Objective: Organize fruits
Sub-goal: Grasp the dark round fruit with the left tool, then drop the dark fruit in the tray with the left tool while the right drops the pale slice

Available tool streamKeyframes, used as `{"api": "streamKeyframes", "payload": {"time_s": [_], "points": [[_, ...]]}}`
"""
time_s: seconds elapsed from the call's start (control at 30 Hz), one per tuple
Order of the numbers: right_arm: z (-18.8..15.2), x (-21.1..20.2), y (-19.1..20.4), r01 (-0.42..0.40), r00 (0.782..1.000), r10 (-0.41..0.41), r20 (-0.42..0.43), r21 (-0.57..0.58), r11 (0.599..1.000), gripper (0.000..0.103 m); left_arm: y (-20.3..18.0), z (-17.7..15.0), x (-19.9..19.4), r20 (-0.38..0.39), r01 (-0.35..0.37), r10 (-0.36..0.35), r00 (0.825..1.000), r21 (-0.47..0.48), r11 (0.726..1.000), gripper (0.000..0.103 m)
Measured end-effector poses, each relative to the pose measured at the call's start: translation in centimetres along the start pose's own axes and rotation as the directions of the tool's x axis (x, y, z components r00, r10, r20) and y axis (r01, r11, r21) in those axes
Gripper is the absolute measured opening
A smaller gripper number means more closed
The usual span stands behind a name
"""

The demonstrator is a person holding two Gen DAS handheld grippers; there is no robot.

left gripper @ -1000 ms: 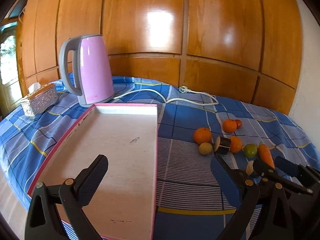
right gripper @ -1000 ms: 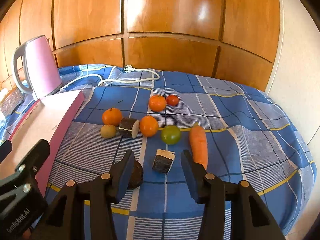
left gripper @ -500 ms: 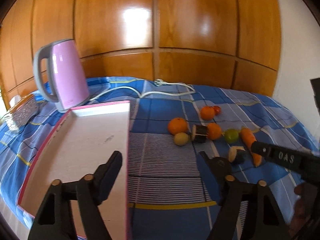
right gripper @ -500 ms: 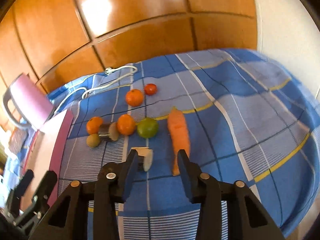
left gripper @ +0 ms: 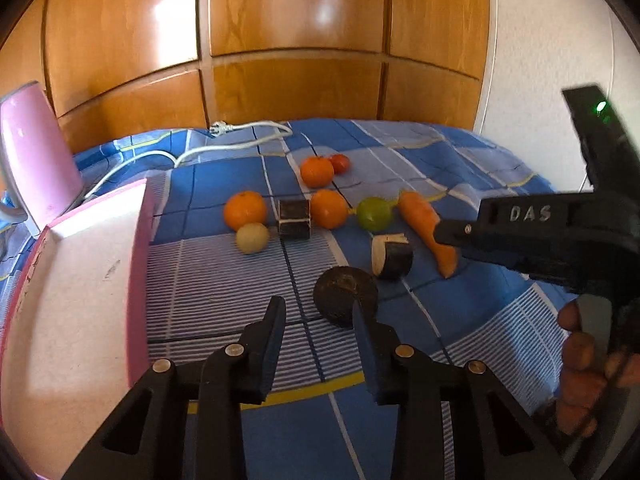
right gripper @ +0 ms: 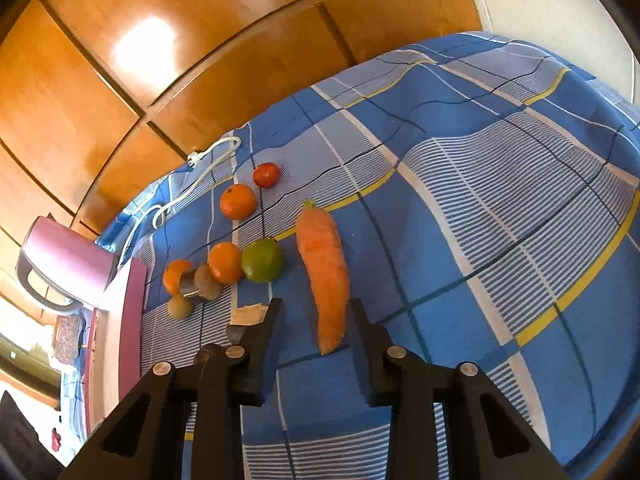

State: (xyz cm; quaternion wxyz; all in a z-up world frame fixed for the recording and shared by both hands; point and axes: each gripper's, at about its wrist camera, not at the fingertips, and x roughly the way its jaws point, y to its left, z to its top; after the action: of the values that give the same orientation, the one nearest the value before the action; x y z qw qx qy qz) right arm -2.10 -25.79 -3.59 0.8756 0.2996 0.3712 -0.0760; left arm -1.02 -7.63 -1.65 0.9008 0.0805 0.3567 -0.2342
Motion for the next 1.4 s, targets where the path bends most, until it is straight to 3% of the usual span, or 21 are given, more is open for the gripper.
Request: {"api": "streamKeyframes", "payload": {"time_s": [0.07,0.13,0.17,0.37,0.53,0.7,0.8,0.83,0.9,1.17,1.3,1.4], "points": [[0.0,0.0,0.3,-0.035,0.999,0.035,0.0,-0.013,0.999,0.031,0.0,0.2,0.5,-0.019,0.035,-0.036,0.999,-0.02,0.999,0.043],[-0.1,0.0,0.8,-0.076,0.997,0.076,-0.009,-0.027,0.997,0.031,0.0,0.5,0.7,-0.005,0.025,-0.025,1.0,-0.029,0.999,0.064],[-0.1,0.1,1.0,-0.089,0.996,0.089,-0.016,-0.03,0.996,0.032,0.0,0.5,0.8,0.002,0.019,-0.019,1.0,-0.029,0.999,0.066],[-0.1,1.1,2.3,-0.129,0.991,0.127,-0.043,-0.063,0.99,0.032,-0.6,0.8,3.0,-0.047,0.025,-0.025,0.999,-0.008,1.0,0.066],[-0.5,2.2,3.2,-0.098,0.992,0.088,-0.09,-0.112,0.989,0.033,-0.4,0.8,4.0,-0.057,0.044,-0.046,0.997,-0.032,0.999,0.043],[-0.8,3.2,3.5,-0.048,0.993,0.031,-0.115,-0.149,0.988,0.033,0.0,0.6,3.7,-0.046,0.046,-0.049,0.998,-0.059,0.997,0.042],[-1.0,3.1,4.1,-0.015,0.996,-0.003,-0.089,-0.2,0.98,0.032,0.6,0.5,3.3,-0.036,0.035,-0.039,0.999,-0.09,0.995,0.042],[-1.1,3.0,4.1,-0.012,0.997,-0.005,-0.082,-0.208,0.978,0.026,0.8,0.4,3.0,-0.028,0.031,-0.034,0.999,-0.102,0.994,0.042],[-1.1,2.8,4.2,-0.007,0.998,-0.008,-0.068,-0.216,0.976,0.025,1.0,0.4,2.5,-0.01,0.021,-0.023,1.0,-0.11,0.994,0.042],[-1.3,1.5,4.5,-0.043,0.999,0.036,-0.036,-0.236,0.971,0.025,2.6,0.4,-1.8,0.116,-0.053,0.073,0.991,-0.163,0.985,0.042],[-1.8,0.8,6.2,-0.074,0.997,0.076,-0.004,-0.297,0.952,0.025,4.8,0.3,-3.4,0.158,-0.109,0.155,0.975,-0.266,0.958,0.042],[-2.1,0.7,7.6,-0.111,0.993,0.119,0.004,-0.33,0.937,0.025,6.7,0.0,-4.6,0.17,-0.179,0.253,0.952,-0.359,0.916,0.042]]}}
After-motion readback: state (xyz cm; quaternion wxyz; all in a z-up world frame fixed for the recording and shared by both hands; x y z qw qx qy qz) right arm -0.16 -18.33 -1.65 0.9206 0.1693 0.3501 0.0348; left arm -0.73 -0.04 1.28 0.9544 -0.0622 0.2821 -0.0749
